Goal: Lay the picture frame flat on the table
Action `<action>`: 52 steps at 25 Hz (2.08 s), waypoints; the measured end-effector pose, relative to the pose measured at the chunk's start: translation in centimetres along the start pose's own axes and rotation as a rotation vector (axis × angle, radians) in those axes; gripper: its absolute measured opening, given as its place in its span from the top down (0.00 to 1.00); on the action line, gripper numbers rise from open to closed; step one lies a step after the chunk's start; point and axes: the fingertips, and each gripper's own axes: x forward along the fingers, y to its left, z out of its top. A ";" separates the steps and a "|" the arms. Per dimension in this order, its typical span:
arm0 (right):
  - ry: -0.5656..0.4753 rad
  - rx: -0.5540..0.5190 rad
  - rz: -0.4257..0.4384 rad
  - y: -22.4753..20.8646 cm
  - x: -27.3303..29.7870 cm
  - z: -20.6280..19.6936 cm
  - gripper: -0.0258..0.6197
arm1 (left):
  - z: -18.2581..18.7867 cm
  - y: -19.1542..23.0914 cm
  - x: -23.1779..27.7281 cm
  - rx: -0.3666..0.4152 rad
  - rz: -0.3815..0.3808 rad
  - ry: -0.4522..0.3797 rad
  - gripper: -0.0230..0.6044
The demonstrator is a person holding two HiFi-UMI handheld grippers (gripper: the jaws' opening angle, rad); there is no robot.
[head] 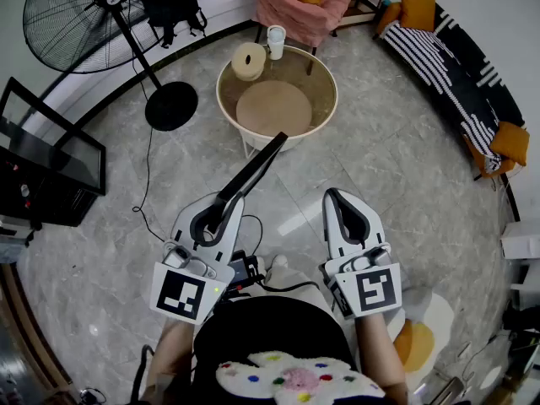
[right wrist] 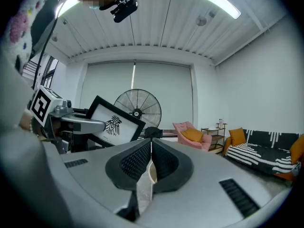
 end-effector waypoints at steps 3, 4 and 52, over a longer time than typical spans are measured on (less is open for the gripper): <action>-0.001 0.001 -0.002 0.1 0.0 0.0 0.91 | 0.0 0.0 -0.1 0.006 -0.003 -0.003 0.92; -0.001 0.001 -0.003 0.1 0.0 0.0 0.91 | 0.0 0.0 -0.1 0.007 -0.004 -0.003 0.92; -0.022 0.022 -0.028 -6.3 9.3 0.0 0.91 | 1.4 5.4 9.9 0.025 -0.010 -0.057 0.92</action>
